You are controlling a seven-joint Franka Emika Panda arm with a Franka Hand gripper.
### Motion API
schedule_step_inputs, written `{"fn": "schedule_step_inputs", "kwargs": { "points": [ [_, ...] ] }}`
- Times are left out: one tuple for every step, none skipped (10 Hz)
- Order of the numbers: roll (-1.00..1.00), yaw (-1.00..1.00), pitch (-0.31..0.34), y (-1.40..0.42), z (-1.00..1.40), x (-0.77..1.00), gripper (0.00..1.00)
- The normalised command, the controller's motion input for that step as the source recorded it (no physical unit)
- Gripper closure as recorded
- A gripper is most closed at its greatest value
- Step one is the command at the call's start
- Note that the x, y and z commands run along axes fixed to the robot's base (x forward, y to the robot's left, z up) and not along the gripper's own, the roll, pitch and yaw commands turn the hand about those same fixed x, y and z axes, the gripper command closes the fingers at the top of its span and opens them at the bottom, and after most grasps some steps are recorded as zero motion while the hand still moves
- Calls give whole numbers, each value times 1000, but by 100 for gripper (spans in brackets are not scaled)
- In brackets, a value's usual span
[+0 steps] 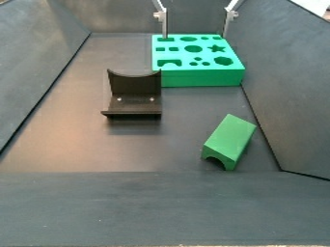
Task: Pick up the arch object. Move up. Place the arch object on the fixture. Regrasp the arch object. Rotate the arch object. Move to above the board. Insert the arch object.
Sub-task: Pick up the arch object.
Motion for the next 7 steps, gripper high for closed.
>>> {"fn": "schedule_step_inputs", "kwargs": {
  "points": [
    [0, -1000, 0, 0, -789, -120, 0],
    [-46, -1000, 0, 63, -1000, -63, 0],
    [-53, -1000, 0, 94, -1000, -69, 0],
    [-51, -1000, 0, 163, -980, -134, 0],
    [-50, -726, 0, 389, -1000, -366, 0],
    [0, -211, 0, 751, -963, -589, 0],
    [0, -137, 0, 829, -840, -451, 0]
  ]
}}
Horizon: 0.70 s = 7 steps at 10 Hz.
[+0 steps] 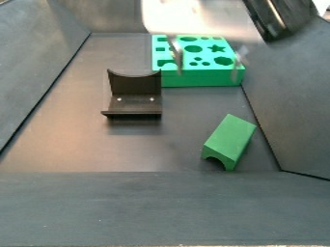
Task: Pick up the arch object. Move up. Place the arch object on the fixture. Regrasp the arch object. Rotate the arch object. Move to above the board. Insert the arch object.
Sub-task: Pick up the arch object.
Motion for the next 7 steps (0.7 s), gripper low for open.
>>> {"fn": "schedule_step_inputs", "kwargs": {
  "points": [
    [0, -129, 0, 820, -780, -569, 0],
    [-67, -391, 4, 563, -860, -343, 0],
    [-164, -511, 0, 340, -789, -174, 0],
    [-259, -469, -41, 306, -560, -17, 0],
    [-334, -366, -66, 311, -414, 0, 0],
    [-349, -240, -106, 246, -397, 80, 0],
    [-341, -100, -171, 174, -434, 0, 0]
  ]
}}
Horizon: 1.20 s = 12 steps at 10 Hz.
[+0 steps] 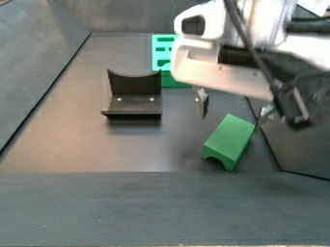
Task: Pick up the arch object. Move up. Place the arch object on the fixture. Regrasp the arch object. Rotate the arch object. Move to above the board. Insert the arch object.
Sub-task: Pick up the arch object.
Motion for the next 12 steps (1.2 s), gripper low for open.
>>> {"fn": "schedule_step_inputs", "kwargs": {
  "points": [
    [-354, -6, -186, 97, -391, 0, 0],
    [-357, 0, -189, 0, -360, -11, 0],
    [-226, 0, -221, 0, -503, -97, 0],
    [-197, 0, -273, 0, -480, -123, 0],
    [-221, 0, -283, 0, -431, -126, 0],
    [-186, 0, -310, 0, -437, -154, 0],
    [-117, 0, -301, -51, -540, -163, 0],
    [-181, 0, -204, 0, -460, 0, 0],
    [-151, 0, -123, 0, -414, 0, 0],
    [-147, 0, -106, 0, -351, 0, 0],
    [-143, 0, -79, 29, -217, 0, 0],
    [-149, 0, -167, 23, -254, -9, 0]
  ]
}}
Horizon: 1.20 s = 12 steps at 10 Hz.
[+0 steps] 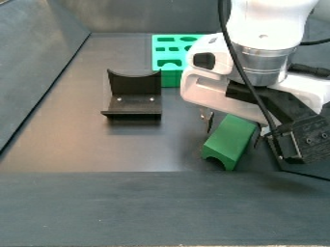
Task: Pick up the arch object. Move up. Place the arch object on the fixture. Regrasp the arch object. Rotate the arch object. Move to above the board. Insert the arch object.
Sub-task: Pick up the arch object.
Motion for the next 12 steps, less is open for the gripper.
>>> {"fn": "schedule_step_inputs", "kwargs": {
  "points": [
    [-243, 0, -247, 97, -346, -29, 0],
    [-16, 0, -99, 0, -111, -3, 0],
    [0, 0, 0, 0, 0, 0, 100],
    [0, 0, 0, 0, 0, 0, 100],
    [0, 0, 0, 0, 0, 0, 100],
    [0, 0, 0, 0, 0, 0, 100],
    [0, 0, 0, 0, 0, 0, 100],
    [0, 0, 0, 0, 0, 0, 100],
    [0, 0, 0, 0, 0, 0, 100],
    [0, 0, 0, 0, 0, 0, 100],
    [0, 0, 0, 0, 0, 0, 100],
    [0, 0, 0, 0, 0, 0, 100]
  ]
}}
